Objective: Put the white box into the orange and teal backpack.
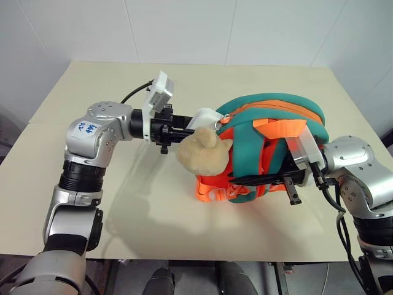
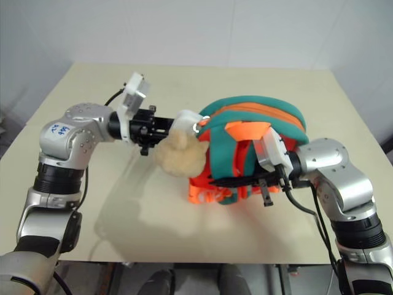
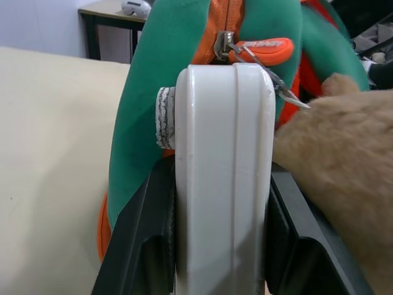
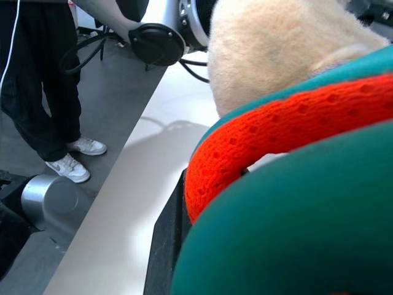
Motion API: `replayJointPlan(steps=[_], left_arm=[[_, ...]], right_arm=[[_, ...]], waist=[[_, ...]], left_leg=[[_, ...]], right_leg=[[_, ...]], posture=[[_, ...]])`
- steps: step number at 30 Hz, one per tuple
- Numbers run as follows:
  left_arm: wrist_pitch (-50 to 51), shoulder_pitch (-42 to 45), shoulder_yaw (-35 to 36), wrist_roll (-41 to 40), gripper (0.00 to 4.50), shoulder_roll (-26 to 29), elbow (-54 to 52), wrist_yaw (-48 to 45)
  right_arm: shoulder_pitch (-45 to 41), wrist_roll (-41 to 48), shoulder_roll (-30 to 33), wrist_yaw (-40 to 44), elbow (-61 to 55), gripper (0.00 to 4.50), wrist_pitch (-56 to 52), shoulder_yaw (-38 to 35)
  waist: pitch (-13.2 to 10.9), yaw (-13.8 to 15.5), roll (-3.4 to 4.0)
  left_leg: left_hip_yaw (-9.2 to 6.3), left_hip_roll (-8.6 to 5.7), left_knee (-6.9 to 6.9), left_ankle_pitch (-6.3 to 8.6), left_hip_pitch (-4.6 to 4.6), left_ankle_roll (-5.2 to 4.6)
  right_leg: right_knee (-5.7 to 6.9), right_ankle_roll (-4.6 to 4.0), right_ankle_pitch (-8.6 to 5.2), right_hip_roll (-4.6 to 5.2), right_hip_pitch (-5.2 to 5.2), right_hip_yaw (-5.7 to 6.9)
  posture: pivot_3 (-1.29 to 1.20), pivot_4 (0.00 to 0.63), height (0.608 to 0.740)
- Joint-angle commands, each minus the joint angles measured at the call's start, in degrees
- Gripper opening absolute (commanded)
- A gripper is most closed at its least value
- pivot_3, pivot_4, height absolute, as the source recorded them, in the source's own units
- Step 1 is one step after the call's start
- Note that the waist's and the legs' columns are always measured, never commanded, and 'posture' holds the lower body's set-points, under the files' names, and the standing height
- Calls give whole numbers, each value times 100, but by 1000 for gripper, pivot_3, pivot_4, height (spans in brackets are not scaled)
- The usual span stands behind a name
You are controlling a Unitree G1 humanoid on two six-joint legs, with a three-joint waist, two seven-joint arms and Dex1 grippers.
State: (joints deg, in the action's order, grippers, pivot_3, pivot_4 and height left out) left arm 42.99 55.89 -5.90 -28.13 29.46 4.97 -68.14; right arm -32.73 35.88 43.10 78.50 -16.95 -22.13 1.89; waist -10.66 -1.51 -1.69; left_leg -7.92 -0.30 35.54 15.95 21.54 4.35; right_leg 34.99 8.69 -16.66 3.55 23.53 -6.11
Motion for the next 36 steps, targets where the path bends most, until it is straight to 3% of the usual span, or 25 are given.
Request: replayJointPlan(steps=[1,6,14,15,23,36], left_arm=[[314,131,-449,-168,1324,-231,-732,-6],[549,121,-583,-69,1324,-527,-1032,516],[308,56,-926,492,1323,-518,-935,890],[290,67,-970,549,2041,-481,-945,892],[609,237,-899,428,4360,-376,-1064,862],[1012,438,-273,-1,4470,-335,-1193,928]], right_arm=[[-113,-109,-91,-149,85,474,122,-13],[-142,-166,-169,-151,119,474,168,12],[-145,-215,-216,-148,140,474,180,28],[-147,-219,-224,-149,140,474,180,29],[-177,-295,-277,-117,210,474,221,47],[-186,-479,-301,-150,279,474,283,196]], waist=[[0,-2,0],[0,-3,0],[0,-2,0],[0,-3,0],[0,-8,0],[0,-14,0]], left_leg=[[0,0,1,0,0,0],[0,0,2,0,0,0],[0,-1,3,0,-2,0],[0,-1,4,0,-2,0],[1,-1,5,0,-3,0],[1,-1,4,0,-2,0]], right_leg=[[0,0,0,0,-1,0],[1,0,0,0,-1,0],[0,0,0,0,-3,0],[0,0,0,0,-3,0],[1,0,0,-1,-3,-1],[2,0,0,-1,-2,-1]], posture=[[0,150,740],[0,150,740],[0,150,740],[0,150,740],[0,150,740],[0,150,740]])
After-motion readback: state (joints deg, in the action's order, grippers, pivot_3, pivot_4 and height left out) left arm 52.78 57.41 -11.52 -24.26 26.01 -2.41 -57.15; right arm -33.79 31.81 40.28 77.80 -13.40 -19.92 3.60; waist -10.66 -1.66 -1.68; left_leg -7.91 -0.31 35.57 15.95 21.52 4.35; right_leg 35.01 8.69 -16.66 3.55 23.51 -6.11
